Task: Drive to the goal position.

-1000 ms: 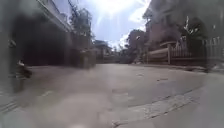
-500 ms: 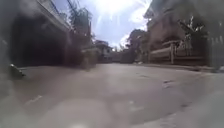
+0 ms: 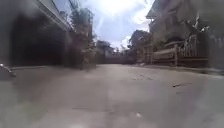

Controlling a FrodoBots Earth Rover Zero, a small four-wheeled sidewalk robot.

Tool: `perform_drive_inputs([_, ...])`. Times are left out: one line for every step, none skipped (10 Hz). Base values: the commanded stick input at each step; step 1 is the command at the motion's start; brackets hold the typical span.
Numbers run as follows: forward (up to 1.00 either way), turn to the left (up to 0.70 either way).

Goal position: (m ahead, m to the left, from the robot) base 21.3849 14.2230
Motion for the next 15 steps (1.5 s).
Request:
perform_drive_inputs([0.7,0.0])
perform_drive_inputs([0.7,0.0])
perform_drive_inputs([0.7,0.0])
perform_drive_inputs([0.7,0.0])
perform_drive_inputs([0.7,0.0])
perform_drive_inputs([0.7,0.0])
perform_drive_inputs([0.7,0.0])
perform_drive_inputs([0.7,0.01])
perform_drive_inputs([0.7,0.09])
perform_drive_inputs([0.7,0.23])
perform_drive_inputs([0.7,0.18])
perform_drive_inputs([0.7,0.01])
perform_drive_inputs([0.7,0.0])
perform_drive_inputs([0.7,0.0])
perform_drive_inputs([0.7,0.0])
